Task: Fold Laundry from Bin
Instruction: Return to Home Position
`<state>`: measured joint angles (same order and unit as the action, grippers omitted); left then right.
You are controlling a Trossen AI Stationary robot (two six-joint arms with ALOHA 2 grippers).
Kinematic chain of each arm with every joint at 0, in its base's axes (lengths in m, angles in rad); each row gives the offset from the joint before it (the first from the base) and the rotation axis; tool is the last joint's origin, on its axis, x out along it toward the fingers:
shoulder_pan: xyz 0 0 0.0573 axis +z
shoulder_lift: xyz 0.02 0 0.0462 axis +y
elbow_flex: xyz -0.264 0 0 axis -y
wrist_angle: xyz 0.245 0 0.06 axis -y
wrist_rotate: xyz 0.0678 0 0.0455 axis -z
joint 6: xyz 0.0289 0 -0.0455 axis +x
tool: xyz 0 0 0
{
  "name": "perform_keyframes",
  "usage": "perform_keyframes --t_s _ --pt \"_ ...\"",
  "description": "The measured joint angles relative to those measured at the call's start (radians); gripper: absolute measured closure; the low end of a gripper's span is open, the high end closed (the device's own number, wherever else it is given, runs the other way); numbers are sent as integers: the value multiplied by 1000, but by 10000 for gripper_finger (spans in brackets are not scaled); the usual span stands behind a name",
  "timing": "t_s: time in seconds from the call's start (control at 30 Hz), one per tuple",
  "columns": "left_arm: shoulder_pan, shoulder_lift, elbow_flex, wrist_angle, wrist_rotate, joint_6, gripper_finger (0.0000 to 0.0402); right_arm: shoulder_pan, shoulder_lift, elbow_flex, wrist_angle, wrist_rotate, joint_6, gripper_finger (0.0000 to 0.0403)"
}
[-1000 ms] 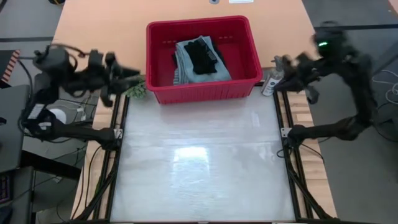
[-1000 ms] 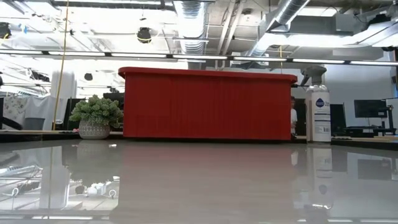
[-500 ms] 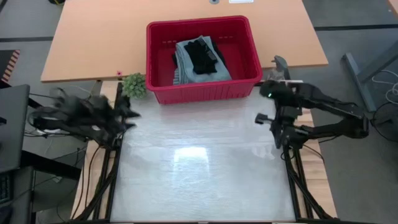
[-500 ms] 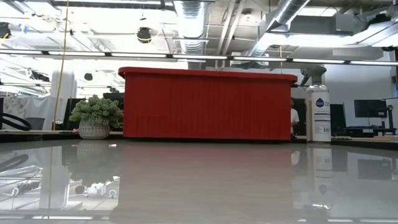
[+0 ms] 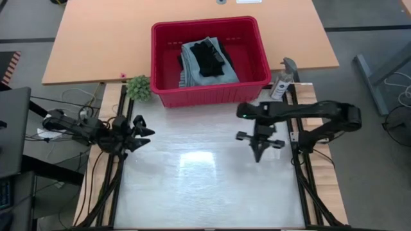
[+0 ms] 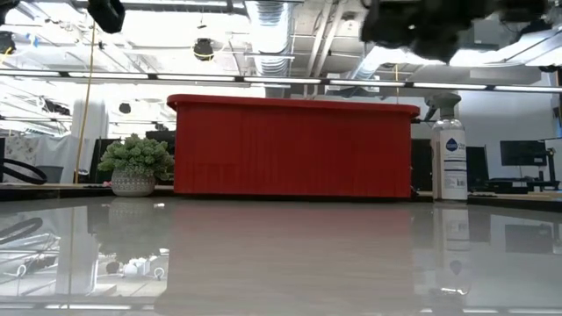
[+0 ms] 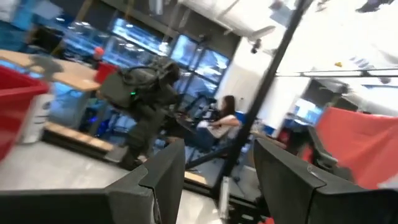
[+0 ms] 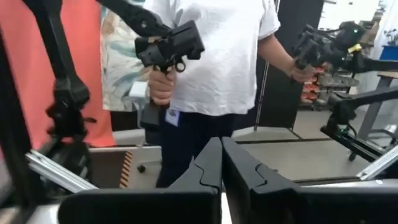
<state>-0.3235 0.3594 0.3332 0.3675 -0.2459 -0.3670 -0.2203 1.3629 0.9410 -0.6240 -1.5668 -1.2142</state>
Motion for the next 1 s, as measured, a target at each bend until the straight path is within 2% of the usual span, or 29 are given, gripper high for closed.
perform_keyframes --t_s 0.17,0.3,0.47,0.57,0.6,0.67,0.73,0.8,0.83,0.9,1.0 --pt "0 5 0 -104 -122 25 223 -28 131 91 214 -8 230 370" --pt "0 7 0 -192 -163 -13 223 -65 235 229 369 -7 451 370" --pt "0 7 0 -197 -156 -38 223 6 295 564 389 -2 925 370" --pt "0 6 0 -191 -147 -49 223 83 306 673 310 60 1125 370" --pt "1 6 0 -186 -132 -60 223 117 303 687 273 108 1172 370" --pt "1 6 0 -177 -81 -74 223 196 272 687 250 272 1284 370" --pt "0 6 0 -163 0 -82 223 284 219 681 296 486 1422 370" --pt "0 6 0 -160 73 -96 223 372 139 652 354 646 1479 370" --pt "0 6 0 -158 106 -98 223 413 97 631 368 700 1480 370" --pt "0 6 0 -156 170 -97 223 499 -3 573 402 892 1456 370" --pt "0 1 0 -135 285 -34 223 637 -176 418 461 1301 1318 370"
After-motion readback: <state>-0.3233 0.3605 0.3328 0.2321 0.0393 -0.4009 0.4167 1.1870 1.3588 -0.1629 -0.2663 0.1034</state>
